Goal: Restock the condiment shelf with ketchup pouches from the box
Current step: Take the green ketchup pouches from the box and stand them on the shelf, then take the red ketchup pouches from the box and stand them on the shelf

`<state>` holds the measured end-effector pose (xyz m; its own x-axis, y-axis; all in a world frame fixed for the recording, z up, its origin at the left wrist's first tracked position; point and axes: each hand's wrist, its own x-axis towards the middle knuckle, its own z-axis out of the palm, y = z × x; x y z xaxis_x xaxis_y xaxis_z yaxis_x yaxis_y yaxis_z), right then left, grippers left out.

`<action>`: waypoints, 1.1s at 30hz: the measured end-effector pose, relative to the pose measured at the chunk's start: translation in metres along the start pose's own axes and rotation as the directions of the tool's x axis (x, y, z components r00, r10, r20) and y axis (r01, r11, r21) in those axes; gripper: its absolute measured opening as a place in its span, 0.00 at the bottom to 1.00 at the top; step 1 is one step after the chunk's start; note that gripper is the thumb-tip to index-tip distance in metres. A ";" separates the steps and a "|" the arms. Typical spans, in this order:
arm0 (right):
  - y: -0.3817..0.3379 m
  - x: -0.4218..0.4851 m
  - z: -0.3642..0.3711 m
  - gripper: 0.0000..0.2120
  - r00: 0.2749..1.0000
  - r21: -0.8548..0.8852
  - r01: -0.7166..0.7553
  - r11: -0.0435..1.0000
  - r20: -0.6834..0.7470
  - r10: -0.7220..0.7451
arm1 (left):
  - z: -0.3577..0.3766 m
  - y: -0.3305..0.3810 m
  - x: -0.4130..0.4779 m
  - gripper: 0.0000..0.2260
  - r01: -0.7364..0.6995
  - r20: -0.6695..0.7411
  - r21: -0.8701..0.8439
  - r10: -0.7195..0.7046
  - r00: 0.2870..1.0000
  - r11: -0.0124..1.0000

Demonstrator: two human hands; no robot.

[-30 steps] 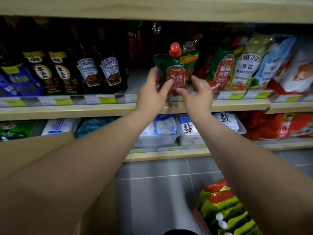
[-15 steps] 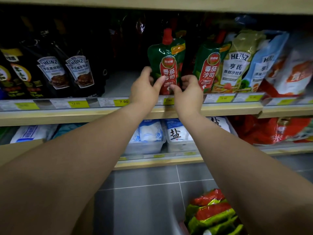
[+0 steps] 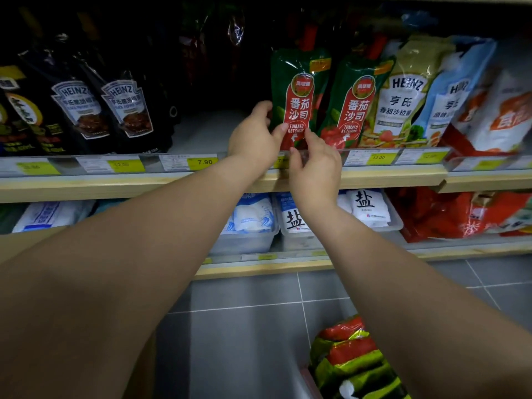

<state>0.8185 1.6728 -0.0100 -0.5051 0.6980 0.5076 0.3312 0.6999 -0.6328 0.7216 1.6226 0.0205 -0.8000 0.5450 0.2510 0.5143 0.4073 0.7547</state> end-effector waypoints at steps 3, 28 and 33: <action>-0.007 -0.012 -0.002 0.18 0.999 0.051 -0.012 0.999 -0.033 0.013 | -0.012 -0.006 -0.013 0.22 -0.044 0.030 -0.085 0.047 0.998 0.995; -0.207 -0.292 0.175 0.15 0.670 0.124 -0.020 0.992 0.738 -0.079 | -0.271 -0.336 -0.285 0.12 0.435 0.029 0.114 -0.441 0.897 0.893; -0.243 -0.354 0.221 0.16 0.535 0.107 -0.037 0.994 0.842 -0.071 | -0.319 -0.400 -0.335 0.13 0.592 -0.027 0.199 -0.600 0.800 0.781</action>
<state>0.7407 1.2225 -0.1651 -0.9647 0.1960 -0.1757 0.2621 0.6536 -0.7100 0.6858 1.0434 -0.1724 -0.9565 0.1718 -0.2360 -0.0109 0.7869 0.6170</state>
